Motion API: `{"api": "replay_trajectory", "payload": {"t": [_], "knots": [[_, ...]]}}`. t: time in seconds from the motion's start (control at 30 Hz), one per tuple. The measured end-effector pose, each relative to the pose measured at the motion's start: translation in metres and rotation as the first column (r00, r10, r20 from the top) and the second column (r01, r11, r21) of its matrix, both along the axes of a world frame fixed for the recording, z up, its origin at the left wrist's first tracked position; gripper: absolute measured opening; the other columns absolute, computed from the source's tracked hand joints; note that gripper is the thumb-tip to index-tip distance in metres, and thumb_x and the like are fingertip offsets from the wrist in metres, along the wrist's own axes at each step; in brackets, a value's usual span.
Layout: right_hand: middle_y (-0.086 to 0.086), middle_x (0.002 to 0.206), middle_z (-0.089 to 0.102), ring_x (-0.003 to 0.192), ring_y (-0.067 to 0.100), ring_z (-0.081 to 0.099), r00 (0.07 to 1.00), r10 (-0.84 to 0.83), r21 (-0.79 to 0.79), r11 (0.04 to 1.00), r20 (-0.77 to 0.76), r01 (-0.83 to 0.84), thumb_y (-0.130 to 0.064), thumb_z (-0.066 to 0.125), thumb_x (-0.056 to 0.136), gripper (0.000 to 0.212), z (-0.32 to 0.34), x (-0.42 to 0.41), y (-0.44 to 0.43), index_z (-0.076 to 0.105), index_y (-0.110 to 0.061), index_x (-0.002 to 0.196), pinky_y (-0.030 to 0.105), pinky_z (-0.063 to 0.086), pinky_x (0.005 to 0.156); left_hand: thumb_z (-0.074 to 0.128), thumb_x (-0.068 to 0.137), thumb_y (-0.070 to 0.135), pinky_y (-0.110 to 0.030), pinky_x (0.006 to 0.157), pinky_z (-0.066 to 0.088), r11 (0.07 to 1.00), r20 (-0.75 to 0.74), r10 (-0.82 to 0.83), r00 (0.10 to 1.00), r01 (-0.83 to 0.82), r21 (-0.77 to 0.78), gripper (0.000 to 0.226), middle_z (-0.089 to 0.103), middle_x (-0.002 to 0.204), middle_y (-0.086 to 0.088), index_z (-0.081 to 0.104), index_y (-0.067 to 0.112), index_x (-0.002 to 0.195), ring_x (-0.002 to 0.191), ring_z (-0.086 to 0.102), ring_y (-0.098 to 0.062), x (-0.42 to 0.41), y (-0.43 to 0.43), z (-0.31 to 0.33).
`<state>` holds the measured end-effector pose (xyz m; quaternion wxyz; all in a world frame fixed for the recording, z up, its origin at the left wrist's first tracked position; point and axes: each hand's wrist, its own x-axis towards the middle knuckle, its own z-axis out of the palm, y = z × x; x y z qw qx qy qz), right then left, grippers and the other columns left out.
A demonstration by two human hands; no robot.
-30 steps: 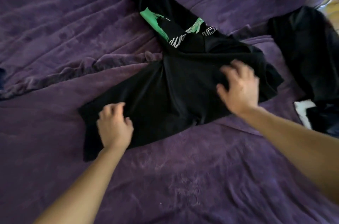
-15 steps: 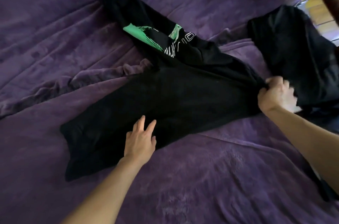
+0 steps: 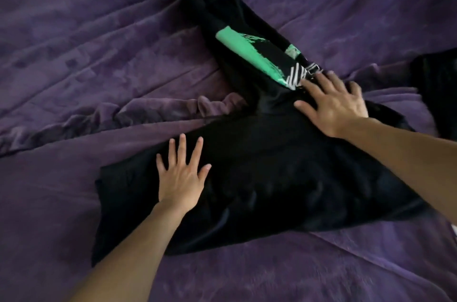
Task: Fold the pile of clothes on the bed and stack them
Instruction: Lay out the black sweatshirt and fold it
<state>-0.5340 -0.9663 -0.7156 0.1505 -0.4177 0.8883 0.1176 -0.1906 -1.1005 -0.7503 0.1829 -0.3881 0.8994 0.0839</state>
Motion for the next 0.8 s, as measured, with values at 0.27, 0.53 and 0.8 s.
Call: {"api": "replay_trajectory", "payload": {"t": [0.27, 0.53, 0.8], "knots": [[0.011, 0.137, 0.050, 0.125, 0.035, 0.043, 0.994, 0.091, -0.405, 0.908, -0.063, -0.109, -0.049, 0.043, 0.091, 0.056, 0.020, -0.003, -0.154, 0.051, -0.014, 0.132, 0.048, 0.033, 0.098, 0.028, 0.092, 0.053, -0.065, 0.109, 0.018, 0.998, -0.088, -0.022, 0.996, 0.017, -0.052, 0.068, 0.023, 0.155, -0.019, 0.012, 0.022, 0.150, 0.142, 0.022, -0.040, -0.002, -0.004, -0.028], [0.029, 0.112, 0.061, 0.104, 0.047, 0.057, 0.987, -0.147, -0.327, 0.932, 0.059, 0.158, -0.046, 0.042, 0.094, 0.048, 0.005, -0.021, -0.189, 0.064, -0.006, 0.107, 0.045, 0.047, 0.084, 0.026, 0.090, 0.053, -0.064, 0.112, 0.011, 0.997, -0.136, -0.029, 0.990, 0.019, -0.075, 0.069, 0.021, 0.155, -0.018, 0.009, 0.024, 0.150, 0.143, 0.019, -0.039, 0.003, -0.006, -0.043], [0.022, 0.106, 0.068, 0.103, 0.040, 0.061, 0.815, -0.551, -0.409, 0.712, 0.178, 0.571, -0.051, 0.056, 0.090, 0.046, 0.039, -0.068, -0.002, 0.067, -0.009, 0.106, 0.044, 0.047, 0.085, 0.027, 0.090, 0.052, -0.066, 0.110, 0.013, 0.999, -0.087, -0.028, 0.996, 0.026, -0.028, 0.067, 0.026, 0.153, -0.021, 0.017, 0.021, 0.149, 0.141, 0.022, -0.042, 0.002, -0.008, -0.032]]}}
